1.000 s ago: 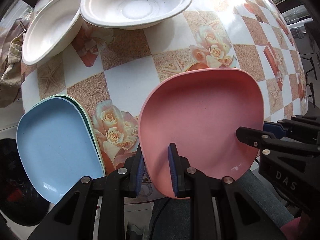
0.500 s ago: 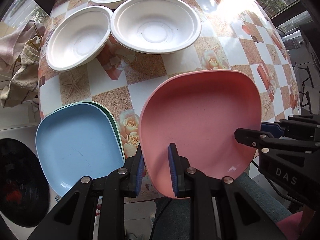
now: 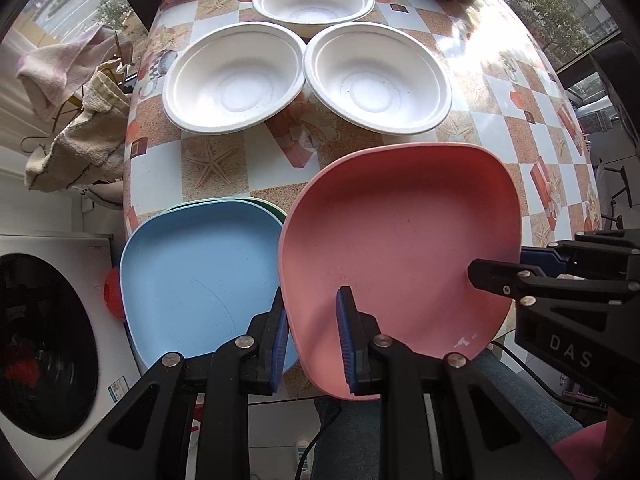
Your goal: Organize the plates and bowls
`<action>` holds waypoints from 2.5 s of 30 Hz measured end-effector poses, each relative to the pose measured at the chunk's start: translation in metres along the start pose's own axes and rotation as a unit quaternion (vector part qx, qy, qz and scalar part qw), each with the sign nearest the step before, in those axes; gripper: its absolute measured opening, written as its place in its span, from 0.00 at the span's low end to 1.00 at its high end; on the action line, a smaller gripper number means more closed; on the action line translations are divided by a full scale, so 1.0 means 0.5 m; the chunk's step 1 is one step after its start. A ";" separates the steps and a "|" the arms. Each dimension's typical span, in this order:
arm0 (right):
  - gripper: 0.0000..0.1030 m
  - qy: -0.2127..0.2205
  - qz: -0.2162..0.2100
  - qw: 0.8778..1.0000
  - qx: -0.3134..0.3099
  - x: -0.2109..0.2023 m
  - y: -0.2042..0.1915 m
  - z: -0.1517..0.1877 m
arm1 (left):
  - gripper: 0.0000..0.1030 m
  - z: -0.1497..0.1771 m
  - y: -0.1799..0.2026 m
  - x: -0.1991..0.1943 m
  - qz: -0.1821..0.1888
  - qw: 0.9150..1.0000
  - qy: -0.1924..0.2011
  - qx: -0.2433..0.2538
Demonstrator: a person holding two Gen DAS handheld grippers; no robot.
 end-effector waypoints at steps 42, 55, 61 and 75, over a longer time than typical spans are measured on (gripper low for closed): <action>0.22 -0.025 -0.033 0.993 -0.106 0.096 -0.126 -0.040 | 0.23 0.050 -0.249 0.003 -0.043 0.994 -0.003 -0.104; 0.22 -0.044 -0.054 0.993 -0.091 0.113 -0.087 -0.045 | 0.42 0.050 -0.266 0.016 -0.041 0.993 -0.009 -0.111; 0.86 -0.030 -0.058 0.996 -0.063 0.101 -0.040 -0.048 | 0.57 0.040 -0.276 0.010 -0.040 0.992 0.005 -0.122; 0.86 -0.028 -0.035 0.997 0.055 0.072 0.150 -0.033 | 0.59 -0.038 -0.200 0.010 -0.016 0.997 0.010 -0.073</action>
Point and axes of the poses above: each gripper's, at about its wrist camera, not at the fingertips, and x roughly the way its jaws point, y to its right, z to its underside, the point moved 4 cm from there along x, roughly the way its jaws point, and after that the axes turned 8 degrees about y, right-handed, at the moved point
